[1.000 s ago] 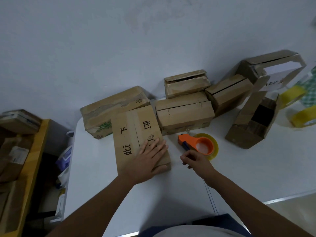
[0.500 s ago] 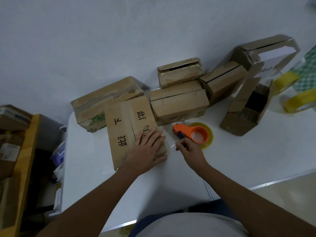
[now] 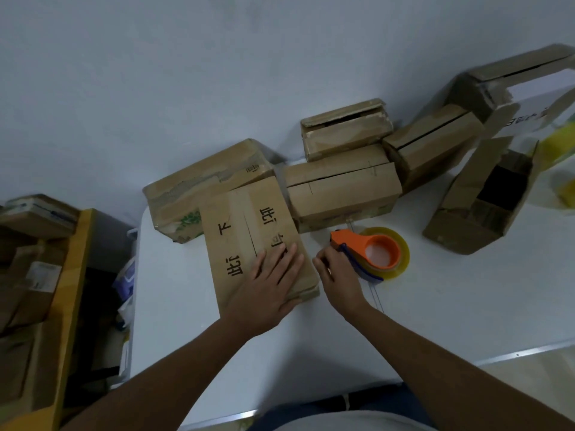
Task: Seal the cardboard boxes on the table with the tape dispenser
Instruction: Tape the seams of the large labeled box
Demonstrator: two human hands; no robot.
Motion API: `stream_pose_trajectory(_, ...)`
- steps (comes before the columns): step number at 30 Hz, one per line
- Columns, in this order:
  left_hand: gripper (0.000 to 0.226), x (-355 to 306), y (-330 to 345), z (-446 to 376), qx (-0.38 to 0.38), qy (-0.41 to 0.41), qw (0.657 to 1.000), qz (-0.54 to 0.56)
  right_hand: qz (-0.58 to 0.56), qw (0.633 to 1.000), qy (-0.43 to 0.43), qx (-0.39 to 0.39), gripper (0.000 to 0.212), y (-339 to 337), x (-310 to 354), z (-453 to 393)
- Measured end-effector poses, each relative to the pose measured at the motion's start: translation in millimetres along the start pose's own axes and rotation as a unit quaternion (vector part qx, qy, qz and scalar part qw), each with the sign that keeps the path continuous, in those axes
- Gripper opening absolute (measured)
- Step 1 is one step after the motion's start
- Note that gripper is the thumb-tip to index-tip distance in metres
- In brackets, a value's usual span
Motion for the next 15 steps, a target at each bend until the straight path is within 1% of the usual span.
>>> stream_pose_trajectory(2, 0.075, 0.4, -0.8, -0.2, 0.003, 0.001, 1.000, -0.008, 0.013, 1.000, -0.014, -0.010, 0.016, 4.5, 1.5, 0.3)
stream_pose_trajectory(4, 0.075, 0.0, -2.2, -0.9, 0.004, 0.002, 1.000, -0.012, 0.006, 1.000, -0.001, -0.010, 0.017, 8.8, 0.9, 0.4)
stream_pose_trajectory(7, 0.075, -1.0, -2.2, -0.5, -0.005, -0.002, 1.000, -0.007, -0.038, 0.999, 0.035, 0.001, 0.018, 15.0, 0.9, 3.4)
stream_pose_trajectory(10, 0.074, -1.6, -0.6, 0.3, -0.009, -0.005, 1.000, -0.001, -0.091, 0.991, 0.098, 0.005, 0.017, 20.6, 0.3, 6.1)
stream_pose_trajectory(11, 0.074, -1.2, -0.7, 0.2, -0.009, -0.006, 1.000, -0.001, -0.099, 0.989, 0.114, 0.013, 0.017, 21.7, -1.2, 4.5)
stream_pose_trajectory(13, 0.075, -0.2, -0.9, 0.2, -0.005, -0.005, 1.000, 0.001, -0.061, 0.986, 0.139, 0.065, 0.018, 23.9, -7.8, 2.2)
stream_pose_trajectory(15, 0.077, -0.5, 0.4, 0.5, -0.005, -0.003, 1.000, 0.004, -0.013, 0.979, 0.168, 0.117, 0.031, 22.3, -15.7, 8.5)
Point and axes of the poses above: each hand's wrist, its own z-axis away from the middle knuckle, its own y-axis out of the palm, x = y × z, the point moved 1 cm from there along -z, towards the middle knuckle, and after that the axes turned 8 degrees about z, right-handed, at the moved point
